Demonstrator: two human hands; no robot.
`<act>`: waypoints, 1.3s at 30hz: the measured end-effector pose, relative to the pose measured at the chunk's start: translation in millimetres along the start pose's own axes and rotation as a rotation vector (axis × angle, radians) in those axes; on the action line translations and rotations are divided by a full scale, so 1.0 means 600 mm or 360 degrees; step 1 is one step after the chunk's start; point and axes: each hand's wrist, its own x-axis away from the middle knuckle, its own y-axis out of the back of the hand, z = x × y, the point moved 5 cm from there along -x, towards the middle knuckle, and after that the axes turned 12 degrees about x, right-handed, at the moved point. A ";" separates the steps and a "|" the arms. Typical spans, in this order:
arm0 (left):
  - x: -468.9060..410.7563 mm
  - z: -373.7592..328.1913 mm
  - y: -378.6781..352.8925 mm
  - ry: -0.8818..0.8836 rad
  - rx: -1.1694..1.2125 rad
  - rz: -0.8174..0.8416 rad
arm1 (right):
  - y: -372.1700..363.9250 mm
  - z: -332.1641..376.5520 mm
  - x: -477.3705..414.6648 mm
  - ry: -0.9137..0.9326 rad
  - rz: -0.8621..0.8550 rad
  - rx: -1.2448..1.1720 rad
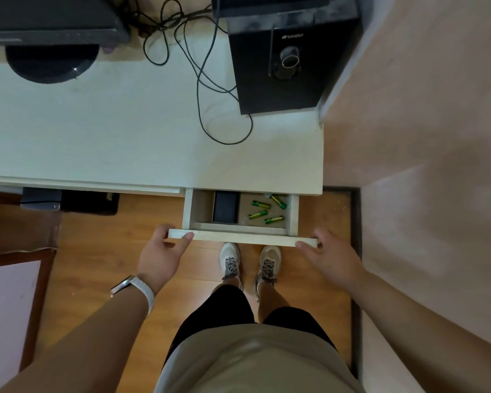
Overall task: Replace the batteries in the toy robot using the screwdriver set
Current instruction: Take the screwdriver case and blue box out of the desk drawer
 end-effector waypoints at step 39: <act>-0.069 -0.078 -0.186 -0.0245 -0.0609 0.0493 | -0.042 0.198 -0.148 0.0304 -0.0054 0.0621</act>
